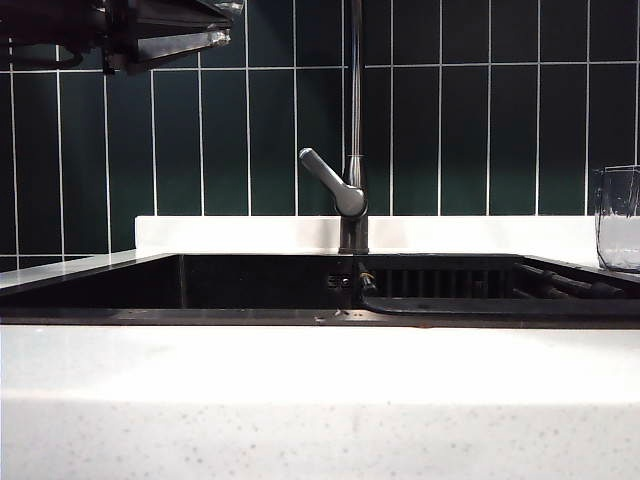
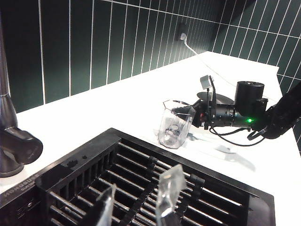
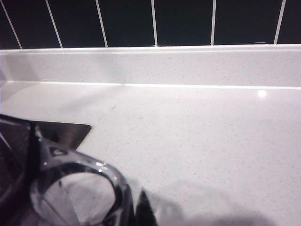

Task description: Pick up the mug next to the sink, go to the faucet to get some water, pour the water into the sink, and finally put the mug back to its place.

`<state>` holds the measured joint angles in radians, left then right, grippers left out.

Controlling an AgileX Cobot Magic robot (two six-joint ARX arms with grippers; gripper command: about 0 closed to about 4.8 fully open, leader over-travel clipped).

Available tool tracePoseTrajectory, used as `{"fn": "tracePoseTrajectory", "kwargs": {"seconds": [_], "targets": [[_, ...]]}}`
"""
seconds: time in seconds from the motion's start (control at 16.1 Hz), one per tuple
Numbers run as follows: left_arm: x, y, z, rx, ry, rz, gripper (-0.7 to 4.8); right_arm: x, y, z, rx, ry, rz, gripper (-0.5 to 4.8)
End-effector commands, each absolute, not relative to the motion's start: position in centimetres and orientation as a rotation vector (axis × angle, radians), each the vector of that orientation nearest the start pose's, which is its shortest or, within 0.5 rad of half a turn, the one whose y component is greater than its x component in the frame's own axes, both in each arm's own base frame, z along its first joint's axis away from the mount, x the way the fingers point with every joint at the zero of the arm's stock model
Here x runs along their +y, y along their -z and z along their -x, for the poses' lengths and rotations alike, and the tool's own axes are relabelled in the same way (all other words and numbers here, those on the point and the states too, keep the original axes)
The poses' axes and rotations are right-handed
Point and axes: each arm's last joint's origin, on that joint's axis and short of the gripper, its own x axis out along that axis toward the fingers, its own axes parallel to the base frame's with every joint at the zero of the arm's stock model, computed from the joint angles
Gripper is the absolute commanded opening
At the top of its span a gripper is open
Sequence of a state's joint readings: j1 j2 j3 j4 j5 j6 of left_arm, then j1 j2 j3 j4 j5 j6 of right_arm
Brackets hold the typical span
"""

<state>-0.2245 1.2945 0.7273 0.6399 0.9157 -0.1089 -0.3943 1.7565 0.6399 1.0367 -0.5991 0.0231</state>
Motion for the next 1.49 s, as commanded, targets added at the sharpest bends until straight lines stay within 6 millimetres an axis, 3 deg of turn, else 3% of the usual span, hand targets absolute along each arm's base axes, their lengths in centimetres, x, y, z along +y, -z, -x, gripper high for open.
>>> {"fn": "tracePoseTrajectory", "kwargs": {"seconds": [0.06,0.31,0.56,0.68,0.87,1.06,1.24,1.49], "targets": [[-8.3,-28.7,-26.0,-0.031,1.15,0.065,1.22,-10.8,-16.4,-30.3,0.056,-0.203,-0.054,-0.05],[-8.3,-28.7,-26.0,-0.031,1.144,0.065,1.22,-10.8,-16.9,-30.3,0.043,-0.211,-0.146,-0.05],[-8.3,-28.7,-26.1,-0.034,1.119,0.063,1.22,-9.6,-20.3,-29.5,-0.021,-0.24,-0.172,-0.05],[-8.3,-28.2,-26.5,-0.019,1.091,0.069,1.22,-6.6,-22.8,-28.9,-0.005,-0.322,-0.165,-0.05],[-8.4,-27.1,-27.2,0.024,1.077,0.085,1.21,-2.3,-24.6,-28.2,0.042,-0.394,-0.182,-0.05],[-8.7,-26.5,-28.4,0.063,1.077,0.115,1.21,3.1,-27.3,-29.3,0.19,-0.509,-0.204,-0.05],[-8.4,-27.5,-29.0,0.033,1.063,0.106,1.21,6.4,-30.1,-30.1,0.226,-0.551,-0.19,-0.05],[-7.9,-29.4,-30.1,-0.006,1.038,0.09,1.21,8.9,-31.8,-31.4,0.293,-0.558,-0.188,-0.05]]}}
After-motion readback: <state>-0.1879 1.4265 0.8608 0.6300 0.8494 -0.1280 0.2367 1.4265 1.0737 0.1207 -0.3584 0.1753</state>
